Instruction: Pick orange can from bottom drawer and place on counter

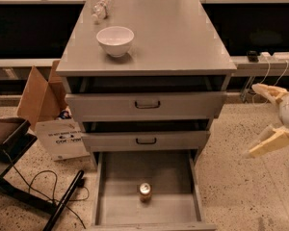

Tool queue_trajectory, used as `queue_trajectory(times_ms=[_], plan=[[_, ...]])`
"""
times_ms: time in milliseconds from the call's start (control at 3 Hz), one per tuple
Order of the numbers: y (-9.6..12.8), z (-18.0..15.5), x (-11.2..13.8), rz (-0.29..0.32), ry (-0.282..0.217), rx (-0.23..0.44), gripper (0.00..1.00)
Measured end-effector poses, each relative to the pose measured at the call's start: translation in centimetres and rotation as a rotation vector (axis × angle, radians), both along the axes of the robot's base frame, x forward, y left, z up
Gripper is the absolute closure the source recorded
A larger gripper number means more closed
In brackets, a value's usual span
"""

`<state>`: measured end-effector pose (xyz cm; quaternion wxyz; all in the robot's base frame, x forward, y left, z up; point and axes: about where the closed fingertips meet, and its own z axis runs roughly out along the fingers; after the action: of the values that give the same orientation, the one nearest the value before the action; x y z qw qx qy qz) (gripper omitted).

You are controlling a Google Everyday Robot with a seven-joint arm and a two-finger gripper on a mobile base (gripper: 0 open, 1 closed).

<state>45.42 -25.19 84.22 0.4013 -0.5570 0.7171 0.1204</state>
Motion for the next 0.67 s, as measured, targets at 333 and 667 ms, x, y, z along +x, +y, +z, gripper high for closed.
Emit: queue_trajectory(times_ms=[333,667], plan=[[1.8,-4.7,0.2,0.029,0.033,0.066,0.00],[4.6,-12.7,0.0,0.047,0.069,0.196,0.00]])
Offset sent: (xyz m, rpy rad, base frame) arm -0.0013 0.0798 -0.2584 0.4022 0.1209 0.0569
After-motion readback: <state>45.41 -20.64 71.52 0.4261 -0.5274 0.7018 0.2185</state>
